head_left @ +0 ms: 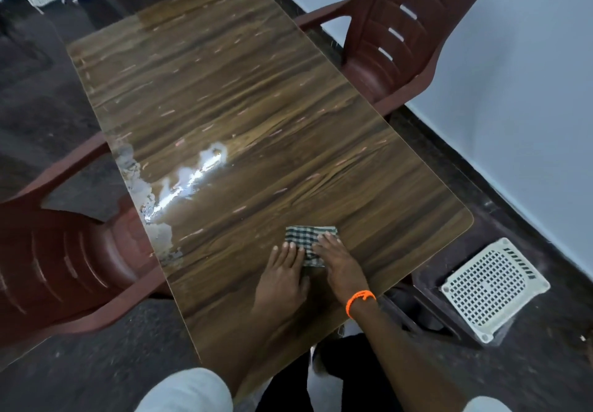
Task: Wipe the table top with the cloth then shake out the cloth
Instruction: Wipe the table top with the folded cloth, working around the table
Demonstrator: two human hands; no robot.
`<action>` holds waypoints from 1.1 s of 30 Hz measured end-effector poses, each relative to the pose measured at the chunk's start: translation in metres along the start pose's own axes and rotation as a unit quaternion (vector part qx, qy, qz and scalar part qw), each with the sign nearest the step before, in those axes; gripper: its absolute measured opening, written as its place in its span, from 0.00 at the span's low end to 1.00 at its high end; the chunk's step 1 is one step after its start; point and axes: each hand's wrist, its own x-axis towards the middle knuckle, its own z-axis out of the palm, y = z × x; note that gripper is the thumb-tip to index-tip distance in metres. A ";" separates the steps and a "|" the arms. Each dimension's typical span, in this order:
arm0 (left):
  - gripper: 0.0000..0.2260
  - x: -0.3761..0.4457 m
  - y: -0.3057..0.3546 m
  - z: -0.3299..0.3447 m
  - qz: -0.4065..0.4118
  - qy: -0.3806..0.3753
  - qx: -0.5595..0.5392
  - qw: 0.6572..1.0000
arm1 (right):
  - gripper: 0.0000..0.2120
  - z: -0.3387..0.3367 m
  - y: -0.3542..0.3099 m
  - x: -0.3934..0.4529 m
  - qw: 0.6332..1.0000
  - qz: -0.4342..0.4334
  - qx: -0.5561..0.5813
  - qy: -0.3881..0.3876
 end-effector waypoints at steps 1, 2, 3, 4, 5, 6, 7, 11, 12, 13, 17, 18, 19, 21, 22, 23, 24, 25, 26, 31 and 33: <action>0.33 0.002 0.009 0.000 0.009 -0.008 -0.007 1.000 | 0.26 -0.006 0.006 -0.005 1.000 0.011 -0.005 0.007; 0.34 0.007 0.017 0.001 0.018 -0.012 -0.011 1.000 | 0.27 -0.013 0.012 -0.008 1.000 0.024 -0.011 0.014; 0.34 0.016 0.025 0.000 0.027 -0.013 -0.015 0.999 | 0.27 -0.021 0.019 -0.009 0.999 0.038 -0.016 0.021; 0.35 0.027 0.033 -0.001 0.032 -0.009 -0.017 0.999 | 0.27 -0.029 0.026 -0.006 0.998 0.050 -0.021 0.032; 0.34 0.039 0.040 -0.001 0.034 -0.003 -0.019 0.999 | 0.27 -0.036 0.034 -0.001 0.997 0.059 -0.026 0.043; 0.34 0.052 0.046 -0.003 0.035 0.002 -0.020 0.999 | 0.26 -0.042 0.040 0.006 0.996 0.071 -0.028 0.053; 0.34 0.063 0.049 -0.004 0.032 0.008 -0.020 0.999 | 0.24 -0.047 0.044 0.015 0.994 0.082 -0.025 0.064; 0.31 0.097 0.045 -0.016 0.004 0.047 0.001 0.999 | 0.21 -0.048 0.052 0.058 0.993 0.080 -0.009 0.082; 0.31 0.100 0.041 -0.020 -0.006 0.056 0.005 0.998 | 0.20 -0.045 0.049 0.067 0.995 0.067 -0.007 0.078; 0.31 0.101 0.037 -0.021 -0.016 0.059 0.006 0.998 | 0.21 -0.041 0.047 0.074 0.996 0.060 -0.004 0.071; 0.30 0.085 0.023 -0.014 -0.037 0.079 -0.008 0.996 | 0.24 -0.023 0.034 0.072 0.999 0.025 0.006 0.044; 0.31 0.078 0.024 -0.011 -0.039 0.083 -0.015 0.996 | 0.24 -0.023 0.032 0.065 0.999 0.013 0.011 0.042; 0.31 0.070 0.028 -0.008 -0.040 0.083 -0.019 0.996 | 0.25 -0.023 0.032 0.056 0.999 0.003 0.013 0.040; 0.33 0.058 0.041 -0.001 -0.039 0.060 -0.026 0.997 | 0.27 -0.027 0.036 0.035 0.999 -0.005 0.014 0.033; 0.33 0.055 0.049 0.002 -0.036 0.044 -0.030 0.998 | 0.29 -0.031 0.041 0.025 1.000 -0.004 0.011 0.029; 0.34 0.055 0.058 0.004 -0.029 0.033 -0.033 0.998 | 0.29 -0.037 0.047 0.016 1.000 0.000 0.006 0.028; 0.34 0.059 0.066 0.005 -0.019 0.026 -0.038 0.999 | 0.30 -0.045 0.056 0.011 1.000 0.008 0.000 0.029; 0.34 0.065 0.075 0.006 -0.008 0.026 -0.042 0.999 | 0.29 -0.054 0.065 0.008 0.999 0.017 -0.004 0.032; 0.34 0.073 0.084 0.005 0.003 0.030 -0.046 0.999 | 0.28 -0.062 0.074 0.008 0.999 0.029 -0.006 0.035; 0.36 0.120 0.106 -0.011 -0.003 0.050 -0.065 0.997 | 0.24 -0.086 0.102 0.040 0.995 0.074 -0.026 0.059; 0.35 0.132 0.100 -0.018 -0.007 0.047 -0.050 0.998 | 0.23 -0.086 0.102 0.060 0.995 0.075 -0.017 0.069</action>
